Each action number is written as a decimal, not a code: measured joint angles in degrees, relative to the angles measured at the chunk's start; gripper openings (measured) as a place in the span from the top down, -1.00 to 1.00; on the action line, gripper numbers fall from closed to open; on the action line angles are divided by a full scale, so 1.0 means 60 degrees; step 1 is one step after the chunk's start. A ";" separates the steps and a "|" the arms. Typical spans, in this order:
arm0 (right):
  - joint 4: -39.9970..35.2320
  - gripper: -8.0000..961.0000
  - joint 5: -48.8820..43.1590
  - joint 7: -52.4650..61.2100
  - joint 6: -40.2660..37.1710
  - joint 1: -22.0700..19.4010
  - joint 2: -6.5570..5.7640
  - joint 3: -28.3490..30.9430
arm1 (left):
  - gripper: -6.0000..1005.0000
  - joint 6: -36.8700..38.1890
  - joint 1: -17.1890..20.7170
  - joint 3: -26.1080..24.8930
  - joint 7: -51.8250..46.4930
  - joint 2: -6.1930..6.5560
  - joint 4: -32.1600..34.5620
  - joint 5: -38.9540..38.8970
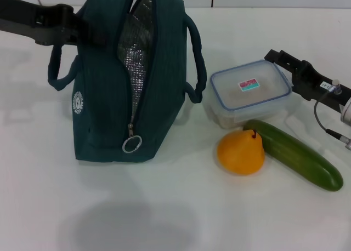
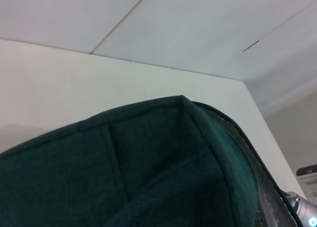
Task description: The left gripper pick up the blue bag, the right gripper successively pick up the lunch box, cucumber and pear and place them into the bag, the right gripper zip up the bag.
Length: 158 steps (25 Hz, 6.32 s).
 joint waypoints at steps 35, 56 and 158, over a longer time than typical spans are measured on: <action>-0.0265 0.61 0.0189 -0.0814 -0.0633 -0.0429 0.0000 -0.0090 | 0.90 0.0086 0.0043 0.0015 0.0195 -0.0009 -0.0015 0.0024; -0.0246 0.78 0.1086 -0.1531 -0.1890 -0.0785 -0.0001 -0.0072 | 0.90 0.0086 0.0017 0.0015 0.0195 -0.0047 -0.0037 0.0012; -0.3632 0.12 0.4452 -0.0861 -0.2186 -0.0188 -0.0571 -0.6186 | 0.91 -0.0588 -0.0179 0.0403 0.0767 -0.0348 -0.1187 -0.0026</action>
